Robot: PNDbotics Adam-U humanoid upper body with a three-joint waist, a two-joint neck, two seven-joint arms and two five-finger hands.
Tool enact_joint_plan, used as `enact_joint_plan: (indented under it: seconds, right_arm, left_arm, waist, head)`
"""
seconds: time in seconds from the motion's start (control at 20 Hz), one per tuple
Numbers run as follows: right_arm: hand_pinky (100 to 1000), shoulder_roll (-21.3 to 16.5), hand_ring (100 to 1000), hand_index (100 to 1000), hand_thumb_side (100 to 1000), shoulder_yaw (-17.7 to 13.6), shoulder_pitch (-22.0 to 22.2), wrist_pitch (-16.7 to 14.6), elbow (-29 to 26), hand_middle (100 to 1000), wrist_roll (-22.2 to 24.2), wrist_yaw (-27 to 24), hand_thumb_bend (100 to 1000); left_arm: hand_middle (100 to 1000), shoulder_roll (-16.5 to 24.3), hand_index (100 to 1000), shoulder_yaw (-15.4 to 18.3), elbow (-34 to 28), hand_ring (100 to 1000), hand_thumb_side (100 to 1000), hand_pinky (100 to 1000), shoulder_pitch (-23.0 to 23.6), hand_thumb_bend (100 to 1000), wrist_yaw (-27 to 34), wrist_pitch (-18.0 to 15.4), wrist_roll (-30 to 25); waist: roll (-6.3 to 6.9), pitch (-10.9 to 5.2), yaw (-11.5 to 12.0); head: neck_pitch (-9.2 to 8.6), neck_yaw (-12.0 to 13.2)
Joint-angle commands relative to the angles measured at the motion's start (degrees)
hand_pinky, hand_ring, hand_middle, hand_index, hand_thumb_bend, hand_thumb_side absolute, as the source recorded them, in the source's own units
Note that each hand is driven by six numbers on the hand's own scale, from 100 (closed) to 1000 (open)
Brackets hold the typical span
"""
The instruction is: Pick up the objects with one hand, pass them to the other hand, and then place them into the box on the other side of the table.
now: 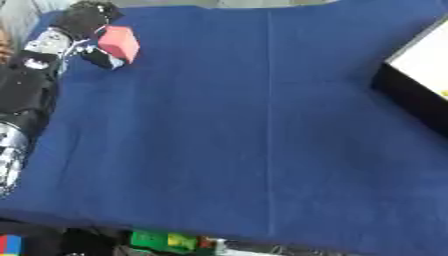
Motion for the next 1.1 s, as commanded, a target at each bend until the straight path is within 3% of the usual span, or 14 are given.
enact_joint_plan:
  seconds: [0.05, 0.35, 0.8, 1.1]
  right_arm:
    - [830, -0.5, 804, 852, 100, -0.7, -0.3, 0.2, -1.2, 814, -0.5, -0.5, 100]
    - [829, -0.4, 806, 853, 100, -0.7, -0.1, 0.3, -1.2, 813, -0.9, -0.9, 100]
    - [828, -0.2, 806, 852, 100, -0.7, -0.1, 0.4, -1.2, 812, -1.4, -1.5, 100]
    - [827, 0.0, 808, 851, 100, -0.7, 0.1, 0.6, -1.2, 812, -1.6, -1.8, 100]
  left_arm:
    - [820, 2.9, 901, 0.4, 0.2, 792, 437, 802, -0.5, 488, 0.9, 1.1, -0.3]
    - [825, 2.9, 901, 0.4, 0.7, 794, 429, 802, -0.3, 472, 1.3, 2.0, -1.1]
    - [835, 2.5, 915, 0.3, -0.2, 797, 392, 808, -0.4, 476, 2.2, 3.6, 4.2]
    - [819, 2.3, 896, 0.1, 0.2, 783, 408, 799, -0.2, 481, 0.4, 4.4, 4.6]
  waist:
    - [-0.27, -0.72, 0.0]
    - [-0.30, -0.26, -0.1]
    - [-0.49, 0.31, -0.4]
    - [-0.75, 0.75, -0.5]
  head:
    - [-0.14, 0.3]
    - [-0.14, 0.3]
    - [-0.14, 0.3]
    - [-0.14, 0.4]
